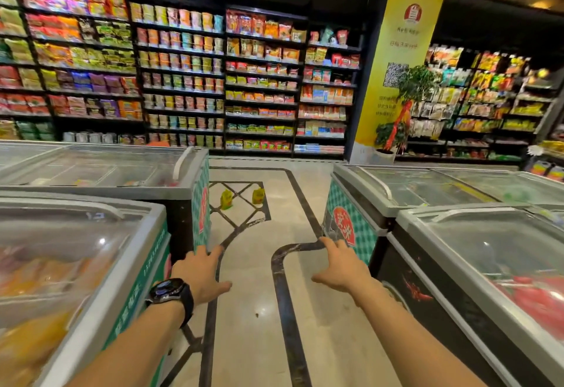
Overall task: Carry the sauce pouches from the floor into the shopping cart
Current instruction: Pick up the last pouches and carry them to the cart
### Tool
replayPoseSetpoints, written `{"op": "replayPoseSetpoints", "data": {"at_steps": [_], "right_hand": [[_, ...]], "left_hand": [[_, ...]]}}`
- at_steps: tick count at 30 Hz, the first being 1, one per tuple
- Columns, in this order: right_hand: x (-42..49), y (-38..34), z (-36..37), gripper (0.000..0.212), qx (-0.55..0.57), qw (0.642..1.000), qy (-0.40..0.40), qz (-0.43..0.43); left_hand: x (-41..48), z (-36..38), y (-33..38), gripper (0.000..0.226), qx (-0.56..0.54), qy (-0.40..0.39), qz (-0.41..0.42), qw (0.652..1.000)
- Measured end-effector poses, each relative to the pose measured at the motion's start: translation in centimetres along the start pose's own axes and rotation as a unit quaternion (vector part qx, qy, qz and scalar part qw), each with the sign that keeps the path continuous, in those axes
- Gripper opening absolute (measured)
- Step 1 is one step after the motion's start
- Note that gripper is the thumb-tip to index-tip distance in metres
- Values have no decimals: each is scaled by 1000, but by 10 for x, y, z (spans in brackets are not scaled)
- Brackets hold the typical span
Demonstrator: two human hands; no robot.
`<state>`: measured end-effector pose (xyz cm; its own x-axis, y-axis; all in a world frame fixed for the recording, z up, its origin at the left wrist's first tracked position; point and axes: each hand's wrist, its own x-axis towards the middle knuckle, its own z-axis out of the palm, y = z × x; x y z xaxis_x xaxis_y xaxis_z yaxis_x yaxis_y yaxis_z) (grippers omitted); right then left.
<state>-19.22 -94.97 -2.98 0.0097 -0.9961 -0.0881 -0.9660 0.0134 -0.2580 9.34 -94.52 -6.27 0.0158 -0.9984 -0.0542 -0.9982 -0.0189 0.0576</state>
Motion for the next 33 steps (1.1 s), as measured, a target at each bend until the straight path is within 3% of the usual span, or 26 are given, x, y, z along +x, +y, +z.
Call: {"op": "replayPoseSetpoints", "data": {"at_steps": [6, 16, 33], "right_hand": [[163, 11, 11, 95, -11, 1000, -23, 11], [467, 2, -11, 99, 5, 999, -43, -29], [935, -72, 12, 96, 8, 996, -83, -21]], "left_hand": [[161, -1, -1, 84, 14, -6, 9, 1000], [425, -14, -26, 90, 12, -16, -46, 999], [905, -6, -83, 79, -3, -49, -35, 998]]}}
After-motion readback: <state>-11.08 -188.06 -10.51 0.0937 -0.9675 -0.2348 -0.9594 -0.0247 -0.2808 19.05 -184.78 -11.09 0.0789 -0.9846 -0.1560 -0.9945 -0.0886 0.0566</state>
